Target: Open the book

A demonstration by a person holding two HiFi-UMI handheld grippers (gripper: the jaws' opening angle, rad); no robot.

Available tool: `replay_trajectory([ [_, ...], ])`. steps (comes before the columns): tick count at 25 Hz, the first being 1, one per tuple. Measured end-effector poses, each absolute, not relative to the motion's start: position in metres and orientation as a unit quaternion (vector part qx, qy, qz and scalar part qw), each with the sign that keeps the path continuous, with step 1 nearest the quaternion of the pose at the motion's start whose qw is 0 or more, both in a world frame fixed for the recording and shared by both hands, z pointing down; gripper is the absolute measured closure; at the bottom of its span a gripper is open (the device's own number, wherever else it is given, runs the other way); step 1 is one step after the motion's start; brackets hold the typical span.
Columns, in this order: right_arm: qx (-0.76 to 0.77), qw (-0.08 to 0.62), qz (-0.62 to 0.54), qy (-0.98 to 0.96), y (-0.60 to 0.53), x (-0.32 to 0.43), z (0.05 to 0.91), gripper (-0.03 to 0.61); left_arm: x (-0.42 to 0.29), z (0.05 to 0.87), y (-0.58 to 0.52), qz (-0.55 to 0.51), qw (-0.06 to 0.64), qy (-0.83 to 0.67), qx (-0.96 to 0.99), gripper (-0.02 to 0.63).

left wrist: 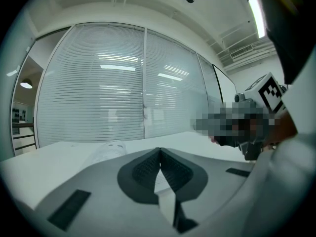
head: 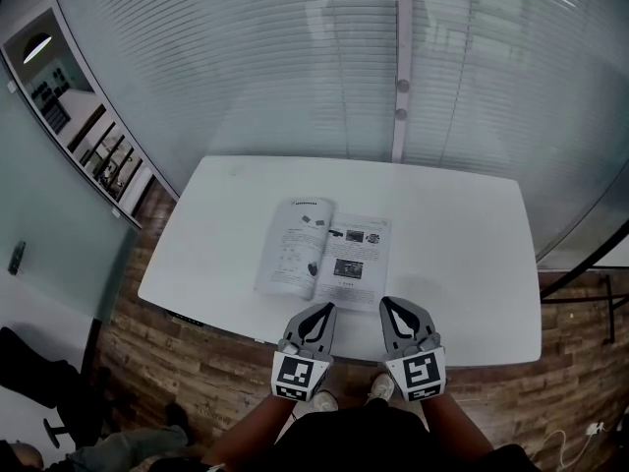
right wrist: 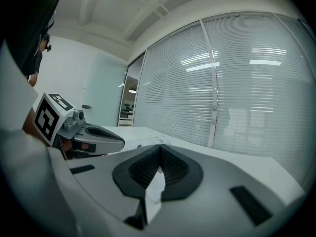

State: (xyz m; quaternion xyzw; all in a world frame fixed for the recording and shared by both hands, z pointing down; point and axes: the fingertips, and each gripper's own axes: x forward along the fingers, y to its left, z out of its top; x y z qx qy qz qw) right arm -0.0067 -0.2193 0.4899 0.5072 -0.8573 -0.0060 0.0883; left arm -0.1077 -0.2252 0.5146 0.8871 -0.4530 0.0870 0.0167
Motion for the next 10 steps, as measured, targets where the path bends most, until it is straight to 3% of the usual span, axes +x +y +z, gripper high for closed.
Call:
replay_trajectory([
  [10,0.508,0.078,0.010,-0.858,-0.2236,-0.0031,0.4949,0.575,-0.1059,0.5166,-0.2289,0.091,0.017,-0.454,0.886,0.600],
])
